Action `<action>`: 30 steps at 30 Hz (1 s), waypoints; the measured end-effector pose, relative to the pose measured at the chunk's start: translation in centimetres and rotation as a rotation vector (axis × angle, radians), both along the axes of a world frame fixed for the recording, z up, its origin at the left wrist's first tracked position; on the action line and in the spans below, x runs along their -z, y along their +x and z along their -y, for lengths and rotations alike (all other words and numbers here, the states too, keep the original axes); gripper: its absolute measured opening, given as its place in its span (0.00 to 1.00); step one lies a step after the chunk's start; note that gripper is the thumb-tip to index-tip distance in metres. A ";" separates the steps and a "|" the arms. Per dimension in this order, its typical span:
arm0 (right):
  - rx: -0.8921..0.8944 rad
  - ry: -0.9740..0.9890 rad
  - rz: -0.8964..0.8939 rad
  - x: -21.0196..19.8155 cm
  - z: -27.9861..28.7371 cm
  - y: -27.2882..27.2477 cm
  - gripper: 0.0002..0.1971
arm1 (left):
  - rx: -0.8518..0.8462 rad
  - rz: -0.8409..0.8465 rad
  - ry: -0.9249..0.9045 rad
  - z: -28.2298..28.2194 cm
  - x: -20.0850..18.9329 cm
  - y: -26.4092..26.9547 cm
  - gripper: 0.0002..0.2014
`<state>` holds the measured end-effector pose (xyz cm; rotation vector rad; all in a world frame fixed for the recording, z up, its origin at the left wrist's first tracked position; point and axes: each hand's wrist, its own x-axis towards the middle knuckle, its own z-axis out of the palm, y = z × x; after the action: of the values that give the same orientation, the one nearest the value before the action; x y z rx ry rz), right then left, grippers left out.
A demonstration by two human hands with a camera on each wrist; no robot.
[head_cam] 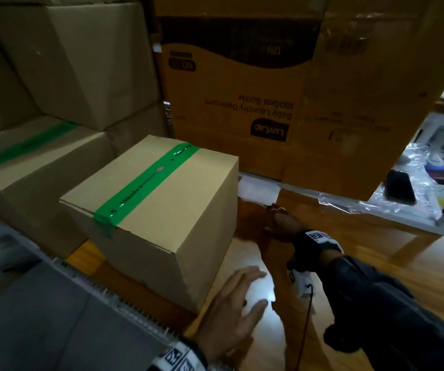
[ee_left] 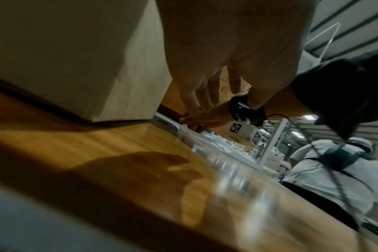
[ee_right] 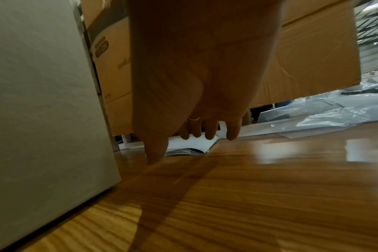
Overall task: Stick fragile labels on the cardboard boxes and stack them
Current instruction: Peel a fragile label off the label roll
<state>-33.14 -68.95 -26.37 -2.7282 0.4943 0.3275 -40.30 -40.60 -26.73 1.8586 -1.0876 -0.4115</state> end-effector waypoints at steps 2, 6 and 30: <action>-0.001 -0.006 -0.011 0.5 0.5 0.7 0.39 | -0.128 0.033 0.038 1.0 0.2 2.6 0.21; 0.040 -0.046 -0.033 0.9 0.7 2.6 0.49 | -0.090 0.027 0.207 2.0 1.8 3.6 0.25; 0.015 -0.178 -0.014 6.6 5.6 8.6 0.34 | 0.082 0.370 0.668 2.1 2.3 4.4 0.29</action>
<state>-24.53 -74.55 -32.93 -2.8936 0.5727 0.3127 -35.92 -42.68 -29.00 2.5558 -1.3881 -0.5370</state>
